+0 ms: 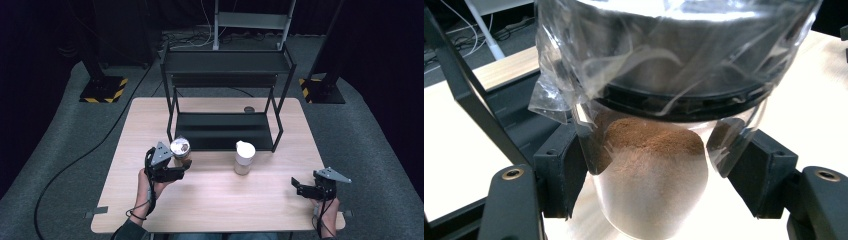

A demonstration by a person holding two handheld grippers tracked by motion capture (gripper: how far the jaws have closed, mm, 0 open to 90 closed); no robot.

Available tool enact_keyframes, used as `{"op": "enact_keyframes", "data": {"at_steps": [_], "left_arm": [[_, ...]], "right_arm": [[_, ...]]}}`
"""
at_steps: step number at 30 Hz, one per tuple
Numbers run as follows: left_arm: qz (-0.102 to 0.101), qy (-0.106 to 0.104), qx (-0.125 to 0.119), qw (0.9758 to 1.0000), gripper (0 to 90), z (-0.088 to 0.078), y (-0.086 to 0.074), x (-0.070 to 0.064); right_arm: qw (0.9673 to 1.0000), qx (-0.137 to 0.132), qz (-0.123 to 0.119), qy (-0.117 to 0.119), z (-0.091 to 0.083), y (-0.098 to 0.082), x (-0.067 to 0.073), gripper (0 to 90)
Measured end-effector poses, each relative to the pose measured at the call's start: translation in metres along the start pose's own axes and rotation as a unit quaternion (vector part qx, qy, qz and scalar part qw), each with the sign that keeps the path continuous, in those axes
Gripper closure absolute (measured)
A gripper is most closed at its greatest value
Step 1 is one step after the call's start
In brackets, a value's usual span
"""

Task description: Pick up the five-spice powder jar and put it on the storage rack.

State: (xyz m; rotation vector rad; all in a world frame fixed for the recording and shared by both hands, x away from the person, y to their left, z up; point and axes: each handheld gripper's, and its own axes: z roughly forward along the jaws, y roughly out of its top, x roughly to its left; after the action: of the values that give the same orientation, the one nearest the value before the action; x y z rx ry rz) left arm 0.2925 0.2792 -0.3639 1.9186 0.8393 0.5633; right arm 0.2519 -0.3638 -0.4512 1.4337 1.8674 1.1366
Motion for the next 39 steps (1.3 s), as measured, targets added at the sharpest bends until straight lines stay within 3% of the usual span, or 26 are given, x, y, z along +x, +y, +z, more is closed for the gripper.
{"op": "enact_keyframes", "data": {"at_steps": [39], "left_arm": [[0.021, -0.001, -0.010, 0.9997, 30.2, 0.017, 0.055, 0.025]], "right_arm": [[1.0000, -0.003, 0.005, 0.004, -0.001, -0.001, -0.003, 0.0]]}}
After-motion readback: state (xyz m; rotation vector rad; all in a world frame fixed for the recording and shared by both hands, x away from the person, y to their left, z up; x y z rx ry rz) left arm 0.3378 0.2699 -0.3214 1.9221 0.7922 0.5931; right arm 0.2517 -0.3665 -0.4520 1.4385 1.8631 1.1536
